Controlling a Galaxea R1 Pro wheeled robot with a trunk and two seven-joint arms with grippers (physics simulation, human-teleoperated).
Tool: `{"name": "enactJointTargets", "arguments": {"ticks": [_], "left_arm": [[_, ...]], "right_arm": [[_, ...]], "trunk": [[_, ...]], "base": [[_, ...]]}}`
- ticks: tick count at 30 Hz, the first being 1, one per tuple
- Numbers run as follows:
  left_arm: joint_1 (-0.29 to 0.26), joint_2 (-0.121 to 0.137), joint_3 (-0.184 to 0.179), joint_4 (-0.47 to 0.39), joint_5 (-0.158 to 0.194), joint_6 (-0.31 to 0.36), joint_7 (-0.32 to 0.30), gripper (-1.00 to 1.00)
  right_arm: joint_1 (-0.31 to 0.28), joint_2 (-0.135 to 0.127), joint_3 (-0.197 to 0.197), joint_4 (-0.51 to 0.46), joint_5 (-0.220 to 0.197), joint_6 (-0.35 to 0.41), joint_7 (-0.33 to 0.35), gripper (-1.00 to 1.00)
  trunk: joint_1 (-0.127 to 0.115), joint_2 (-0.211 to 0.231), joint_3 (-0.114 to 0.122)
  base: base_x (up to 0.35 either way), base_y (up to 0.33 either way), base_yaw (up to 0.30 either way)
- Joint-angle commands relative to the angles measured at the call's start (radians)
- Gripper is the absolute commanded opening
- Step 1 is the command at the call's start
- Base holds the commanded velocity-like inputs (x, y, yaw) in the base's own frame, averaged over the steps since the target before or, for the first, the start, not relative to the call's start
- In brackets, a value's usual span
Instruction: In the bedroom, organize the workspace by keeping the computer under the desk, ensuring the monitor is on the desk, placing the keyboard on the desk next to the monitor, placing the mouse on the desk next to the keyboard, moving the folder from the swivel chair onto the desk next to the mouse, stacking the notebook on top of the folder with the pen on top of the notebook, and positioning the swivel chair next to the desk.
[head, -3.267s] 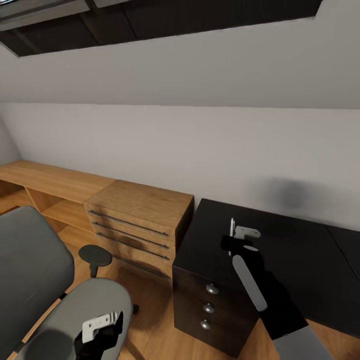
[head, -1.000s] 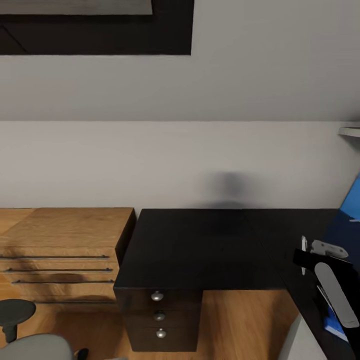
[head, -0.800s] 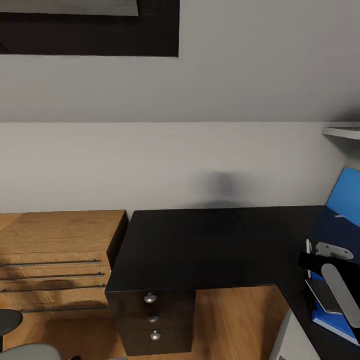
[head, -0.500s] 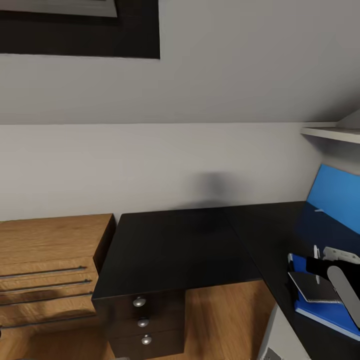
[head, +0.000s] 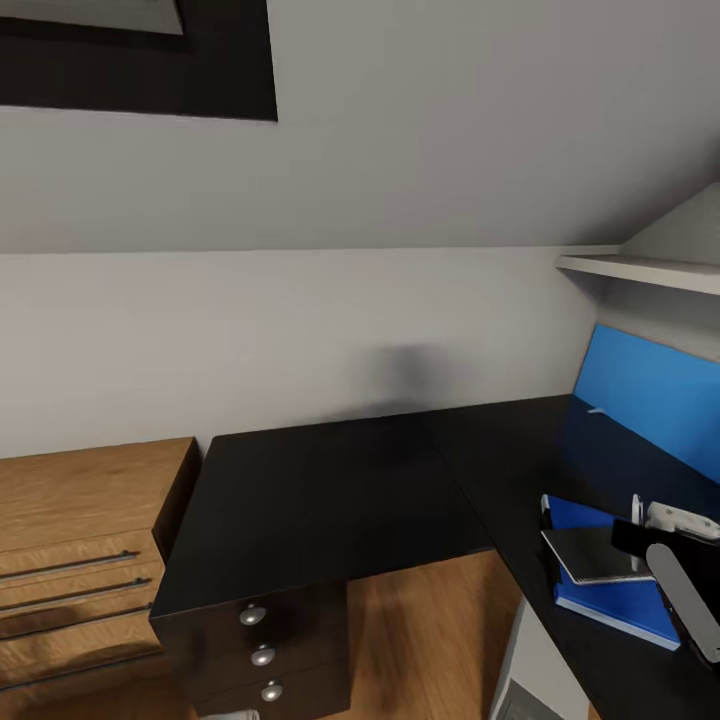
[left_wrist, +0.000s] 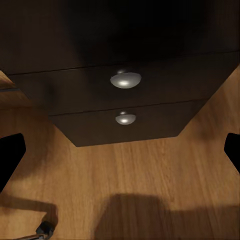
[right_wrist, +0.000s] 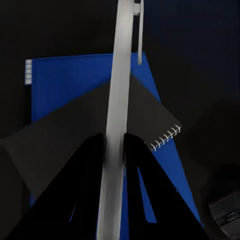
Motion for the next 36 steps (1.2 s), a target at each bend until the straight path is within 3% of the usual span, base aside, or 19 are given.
{"name": "enactJointTargets", "arguments": {"ticks": [1, 3, 7, 8, 14, 20, 27, 36], "left_arm": [[0.000, 0.000, -0.002, -0.002, 0.010, 0.000, 0.006, 1.00], [0.000, 0.000, -0.002, -0.002, 0.010, -0.004, 0.006, 1.00], [0.000, -0.001, -0.002, -0.001, 0.010, -0.012, 0.005, 1.00], [0.000, -0.001, -0.002, -0.001, 0.010, -0.012, 0.005, 1.00], [0.000, -0.001, -0.002, -0.001, 0.010, -0.012, 0.003, 1.00], [0.000, -0.001, -0.004, -0.001, 0.009, -0.021, 0.002, 1.00], [0.000, -0.001, -0.004, -0.001, 0.009, -0.052, 0.002, 1.00], [0.000, -0.001, -0.004, -0.001, 0.009, -0.057, 0.001, 1.00]], "right_arm": [[-0.001, 0.000, 0.012, 0.000, -0.012, -0.006, -0.009, -1.00], [-0.001, 0.000, 0.037, 0.002, -0.011, -0.023, -0.009, -1.00], [-0.002, 0.002, 0.124, 0.013, -0.009, -0.082, -0.009, -1.00], [-0.002, 0.002, 0.129, 0.016, -0.009, -0.092, -0.009, -1.00], [-0.002, 0.003, 0.137, 0.033, 0.030, -0.165, -0.009, -1.00], [-0.004, 0.002, 0.135, 0.099, 0.052, -0.193, 0.076, -1.00], [-0.022, -0.001, 0.129, 0.240, 0.057, -0.248, 0.143, -1.00], [-0.116, -0.002, 0.129, 0.457, 0.102, -0.299, 0.239, -1.00]], "trunk": [[0.000, -0.001, -0.001], [0.000, -0.001, -0.001], [0.000, -0.001, -0.001], [0.000, -0.001, -0.001], [0.000, -0.001, -0.001], [0.000, -0.001, -0.001], [0.000, -0.001, -0.001], [0.000, -0.001, -0.001]], "base": [[0.000, 0.000, -0.028], [0.000, 0.000, -0.020], [0.000, 0.000, -0.006], [0.000, 0.000, -0.001], [0.000, 0.000, 0.000], [0.000, 0.000, 0.000], [0.000, 0.000, 0.000], [0.000, 0.000, 0.000]]}}
